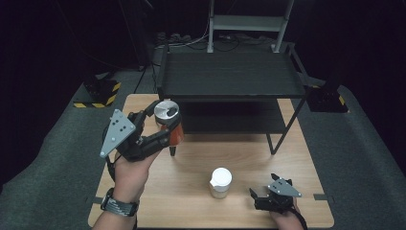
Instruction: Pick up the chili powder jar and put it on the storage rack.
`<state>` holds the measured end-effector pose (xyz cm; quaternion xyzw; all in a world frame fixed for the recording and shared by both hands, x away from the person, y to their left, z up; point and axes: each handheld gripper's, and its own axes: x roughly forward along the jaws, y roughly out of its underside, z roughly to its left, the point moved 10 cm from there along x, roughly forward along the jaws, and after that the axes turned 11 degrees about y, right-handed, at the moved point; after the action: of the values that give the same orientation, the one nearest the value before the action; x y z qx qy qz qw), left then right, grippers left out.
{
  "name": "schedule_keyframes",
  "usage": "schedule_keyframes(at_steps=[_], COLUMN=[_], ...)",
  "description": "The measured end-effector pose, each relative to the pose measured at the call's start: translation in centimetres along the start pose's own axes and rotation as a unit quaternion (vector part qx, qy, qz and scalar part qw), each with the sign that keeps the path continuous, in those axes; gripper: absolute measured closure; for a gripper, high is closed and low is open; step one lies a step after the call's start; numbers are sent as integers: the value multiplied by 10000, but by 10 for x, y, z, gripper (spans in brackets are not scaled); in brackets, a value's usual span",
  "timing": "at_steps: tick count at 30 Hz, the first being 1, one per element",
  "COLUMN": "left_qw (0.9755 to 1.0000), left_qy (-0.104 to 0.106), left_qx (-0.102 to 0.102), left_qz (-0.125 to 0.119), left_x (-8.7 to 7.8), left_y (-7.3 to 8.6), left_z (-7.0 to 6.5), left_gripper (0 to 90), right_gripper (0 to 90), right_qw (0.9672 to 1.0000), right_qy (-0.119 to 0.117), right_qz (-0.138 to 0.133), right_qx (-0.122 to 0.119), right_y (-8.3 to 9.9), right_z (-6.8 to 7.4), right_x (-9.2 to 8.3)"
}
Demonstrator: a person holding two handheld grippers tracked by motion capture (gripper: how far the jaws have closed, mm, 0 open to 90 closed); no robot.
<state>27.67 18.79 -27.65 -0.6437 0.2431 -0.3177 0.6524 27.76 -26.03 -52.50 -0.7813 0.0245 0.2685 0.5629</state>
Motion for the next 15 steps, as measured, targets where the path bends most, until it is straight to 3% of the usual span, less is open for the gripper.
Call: schedule_keyframes(at_steps=[15], left_qw=[9999], left_qy=[-105], left_qx=[77], left_qz=[-64], left_x=[30], left_y=[-19], left_z=[11], left_gripper=[345], right_gripper=[2], right_qw=[10000], right_qy=[-26], right_qz=[-7], right_qx=[45], right_y=[0], right_z=[-1], right_x=[0])
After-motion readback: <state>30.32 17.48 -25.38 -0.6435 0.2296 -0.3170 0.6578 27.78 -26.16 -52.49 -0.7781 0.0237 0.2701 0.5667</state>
